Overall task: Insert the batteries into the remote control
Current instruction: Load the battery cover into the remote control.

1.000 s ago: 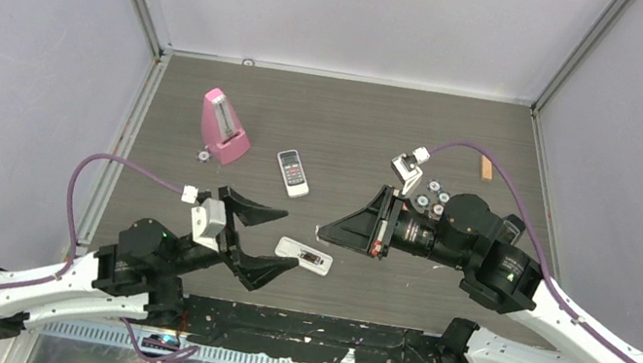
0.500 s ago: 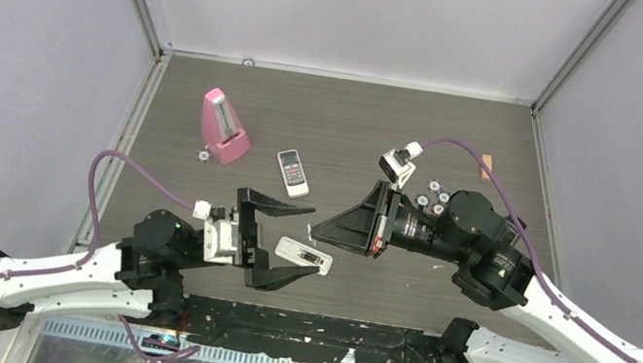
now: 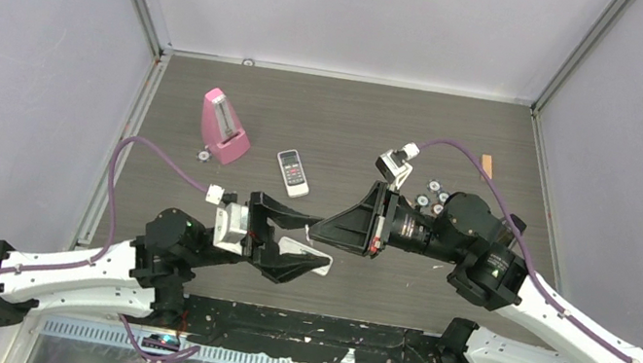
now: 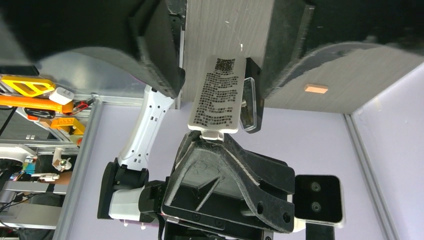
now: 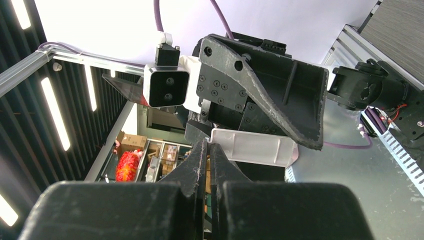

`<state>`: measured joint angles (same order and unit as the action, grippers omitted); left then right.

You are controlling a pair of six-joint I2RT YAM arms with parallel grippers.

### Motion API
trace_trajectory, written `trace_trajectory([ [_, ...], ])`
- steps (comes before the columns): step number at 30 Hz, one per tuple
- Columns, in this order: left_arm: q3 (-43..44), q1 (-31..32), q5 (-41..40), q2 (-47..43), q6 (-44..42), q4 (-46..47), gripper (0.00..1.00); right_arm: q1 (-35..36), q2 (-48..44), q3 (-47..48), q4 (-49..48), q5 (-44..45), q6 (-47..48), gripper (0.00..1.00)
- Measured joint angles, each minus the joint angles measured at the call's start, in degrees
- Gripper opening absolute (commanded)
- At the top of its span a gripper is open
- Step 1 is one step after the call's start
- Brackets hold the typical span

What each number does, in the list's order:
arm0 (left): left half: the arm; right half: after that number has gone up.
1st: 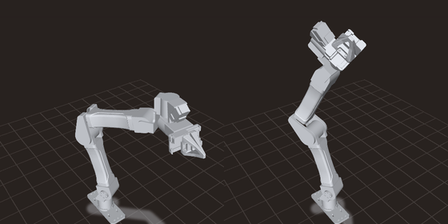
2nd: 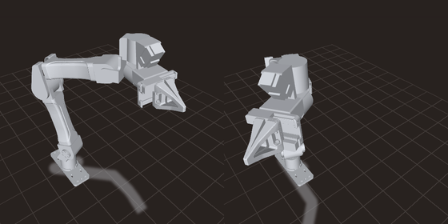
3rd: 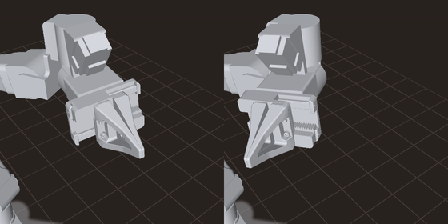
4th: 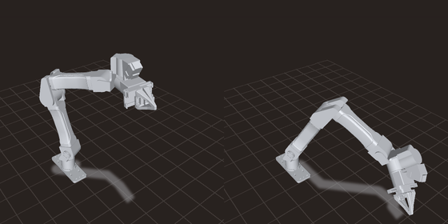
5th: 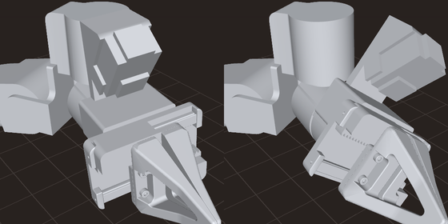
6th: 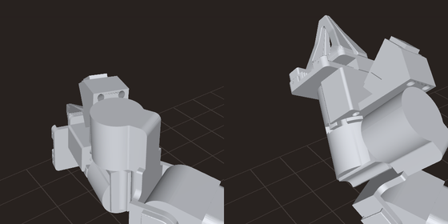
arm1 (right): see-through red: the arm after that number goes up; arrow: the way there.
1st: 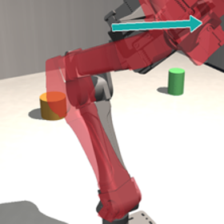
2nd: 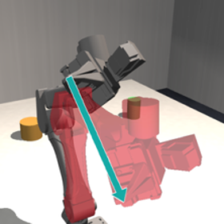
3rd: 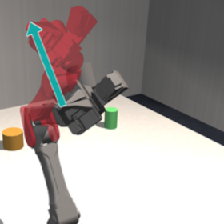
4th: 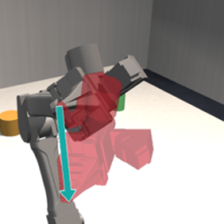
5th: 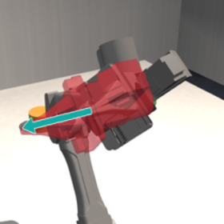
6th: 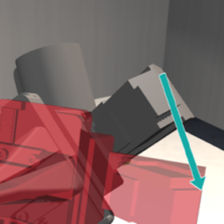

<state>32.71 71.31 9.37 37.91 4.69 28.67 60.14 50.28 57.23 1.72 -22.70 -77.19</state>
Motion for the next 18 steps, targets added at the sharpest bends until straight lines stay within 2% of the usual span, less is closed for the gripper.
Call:
trace_trajectory([
  [6,0.00,0.00,-0.68,0.72,1.18,0.28,0.37,0.00,0.00,-0.37,-0.42,0.02,0.00,0.05],
  [10,0.00,0.00,-1.36,0.35,1.16,0.22,0.18,0.00,-0.04,-0.55,-0.46,0.28,-0.02,0.05],
  [16,0.52,0.09,-1.27,0.20,0.46,-1.81,0.08,-0.11,-1.01,-0.57,1.33,2.25,0.02,0.05],
  [18,0.98,0.09,-1.29,0.20,0.13,-2.89,0.07,-0.11,-1.29,-0.57,1.88,2.75,0.15,0.11],
])
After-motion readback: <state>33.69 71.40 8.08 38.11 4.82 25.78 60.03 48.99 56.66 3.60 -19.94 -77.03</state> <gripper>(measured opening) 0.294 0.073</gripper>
